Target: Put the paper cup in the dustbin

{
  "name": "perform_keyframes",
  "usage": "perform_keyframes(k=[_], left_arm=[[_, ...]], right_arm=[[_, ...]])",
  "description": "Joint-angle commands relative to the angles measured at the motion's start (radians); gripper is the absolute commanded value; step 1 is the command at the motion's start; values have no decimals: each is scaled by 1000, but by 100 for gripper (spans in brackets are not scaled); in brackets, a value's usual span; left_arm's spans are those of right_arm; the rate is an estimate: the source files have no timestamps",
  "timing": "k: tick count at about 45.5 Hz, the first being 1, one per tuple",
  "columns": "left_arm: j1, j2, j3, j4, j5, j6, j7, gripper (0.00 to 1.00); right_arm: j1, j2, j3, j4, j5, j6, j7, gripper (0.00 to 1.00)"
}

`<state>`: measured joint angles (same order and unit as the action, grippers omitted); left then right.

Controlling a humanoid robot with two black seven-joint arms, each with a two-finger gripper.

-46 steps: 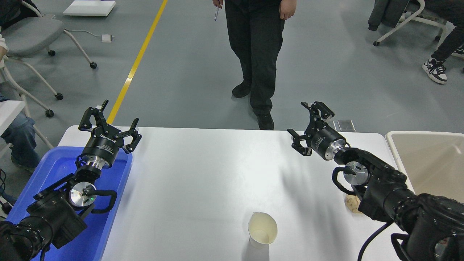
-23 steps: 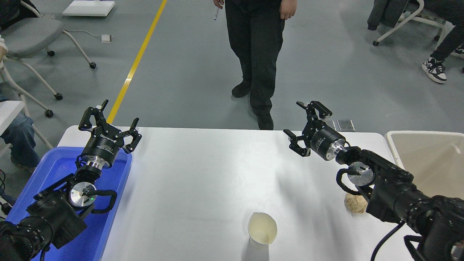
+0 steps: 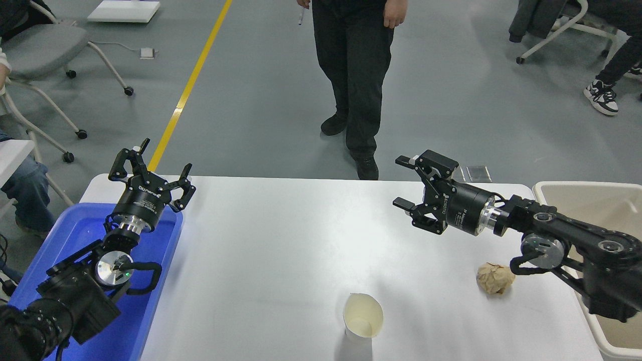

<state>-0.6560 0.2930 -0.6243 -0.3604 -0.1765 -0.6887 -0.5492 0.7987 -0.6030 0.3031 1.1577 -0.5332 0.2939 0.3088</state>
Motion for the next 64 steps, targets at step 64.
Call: perform_keyframes(k=[64], left_arm=[[-1, 0, 0, 0, 0, 0, 2, 100]], right_arm=[[-217, 65, -176, 71, -883, -447, 191, 100]])
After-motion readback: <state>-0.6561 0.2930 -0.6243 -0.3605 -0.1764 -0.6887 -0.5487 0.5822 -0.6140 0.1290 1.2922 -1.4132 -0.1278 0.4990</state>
